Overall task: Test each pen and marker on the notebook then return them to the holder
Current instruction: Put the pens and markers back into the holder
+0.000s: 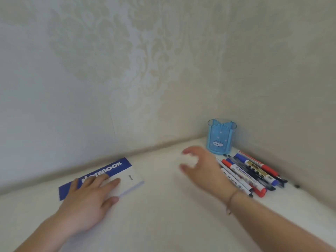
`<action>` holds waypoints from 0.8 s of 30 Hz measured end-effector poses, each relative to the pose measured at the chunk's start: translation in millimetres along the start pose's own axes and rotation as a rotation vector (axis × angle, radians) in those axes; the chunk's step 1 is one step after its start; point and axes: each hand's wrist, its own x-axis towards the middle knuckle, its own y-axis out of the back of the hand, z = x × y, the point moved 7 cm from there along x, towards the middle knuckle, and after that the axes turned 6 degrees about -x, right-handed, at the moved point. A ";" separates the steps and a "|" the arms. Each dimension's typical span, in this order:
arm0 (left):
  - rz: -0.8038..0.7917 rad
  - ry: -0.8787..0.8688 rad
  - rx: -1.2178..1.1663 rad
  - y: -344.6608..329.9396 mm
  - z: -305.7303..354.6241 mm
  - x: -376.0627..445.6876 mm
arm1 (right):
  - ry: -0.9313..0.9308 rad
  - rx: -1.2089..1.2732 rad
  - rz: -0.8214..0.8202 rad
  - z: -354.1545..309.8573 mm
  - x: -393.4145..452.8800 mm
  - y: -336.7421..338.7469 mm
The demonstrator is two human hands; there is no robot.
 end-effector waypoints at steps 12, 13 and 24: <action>0.077 -0.085 -0.317 13.9 15.6 23.1 | -0.220 -0.273 0.220 106.3 90.1 70.4; 0.131 -0.127 -0.377 21.4 26.2 26.3 | -0.208 -0.238 0.232 104.8 87.5 70.5; 0.408 -0.277 -1.335 64.2 155.6 73.2 | 0.222 -0.089 0.021 7.6 -15.9 28.9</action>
